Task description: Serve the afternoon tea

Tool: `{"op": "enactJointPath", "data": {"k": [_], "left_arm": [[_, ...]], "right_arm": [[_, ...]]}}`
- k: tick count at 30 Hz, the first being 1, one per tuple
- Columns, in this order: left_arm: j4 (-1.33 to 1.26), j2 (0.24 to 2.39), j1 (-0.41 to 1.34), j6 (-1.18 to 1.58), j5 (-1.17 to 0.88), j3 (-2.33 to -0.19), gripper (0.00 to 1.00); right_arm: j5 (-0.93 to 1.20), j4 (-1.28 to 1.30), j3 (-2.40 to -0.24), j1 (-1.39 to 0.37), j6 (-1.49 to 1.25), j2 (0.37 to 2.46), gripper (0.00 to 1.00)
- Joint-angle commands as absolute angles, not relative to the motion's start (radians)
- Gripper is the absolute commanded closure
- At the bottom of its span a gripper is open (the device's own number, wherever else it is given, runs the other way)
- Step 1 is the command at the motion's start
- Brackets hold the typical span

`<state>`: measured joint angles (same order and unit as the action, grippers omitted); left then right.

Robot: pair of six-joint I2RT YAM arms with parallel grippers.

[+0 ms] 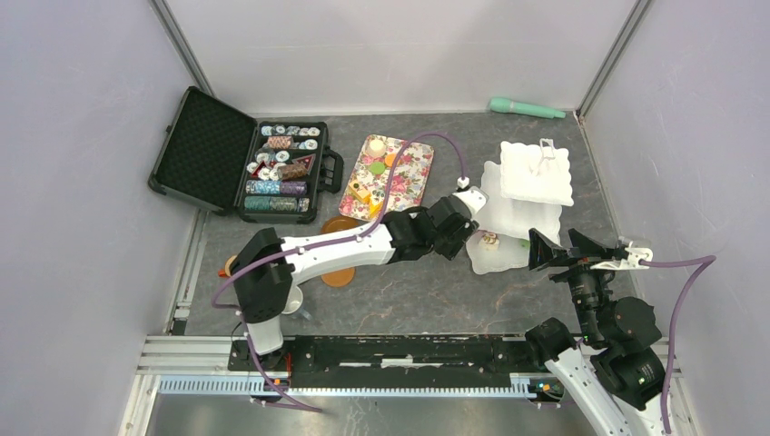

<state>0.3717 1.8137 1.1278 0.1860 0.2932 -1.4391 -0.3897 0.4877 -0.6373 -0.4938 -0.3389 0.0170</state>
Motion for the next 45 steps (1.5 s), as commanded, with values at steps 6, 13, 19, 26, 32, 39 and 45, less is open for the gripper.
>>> {"op": "enactJointPath", "data": {"k": [6, 13, 19, 26, 32, 39, 45], "left_arm": [[0.41, 1.646, 1.124, 0.216, 0.304, -1.37, 0.42], [0.529, 1.543, 1.122, 0.244, 0.403, -1.279, 0.45], [0.613, 1.426, 1.104, 0.293, 0.481, -1.23, 0.45], [0.678, 1.305, 0.947, 0.357, 0.47, -1.151, 0.46], [0.66, 1.267, 0.807, 0.383, 0.397, -1.095, 0.46], [0.618, 1.302, 0.748, 0.403, 0.357, -1.077, 0.46], [0.547, 1.329, 0.742, 0.418, 0.276, -1.055, 0.47]], "right_arm": [[-0.381, 0.465, -0.631, -0.498, -0.35, 0.019, 0.02], [-0.384, 0.461, -0.618, -0.497, -0.35, 0.011, 0.02], [-0.368, 0.437, -0.607, -0.497, -0.35, 0.023, 0.02], [-0.365, 0.433, -0.607, -0.498, -0.351, 0.022, 0.02], [-0.364, 0.437, -0.612, -0.497, -0.352, 0.02, 0.02], [-0.372, 0.445, -0.62, -0.497, -0.354, 0.019, 0.02], [-0.368, 0.449, -0.627, -0.497, -0.35, 0.028, 0.02]]}}
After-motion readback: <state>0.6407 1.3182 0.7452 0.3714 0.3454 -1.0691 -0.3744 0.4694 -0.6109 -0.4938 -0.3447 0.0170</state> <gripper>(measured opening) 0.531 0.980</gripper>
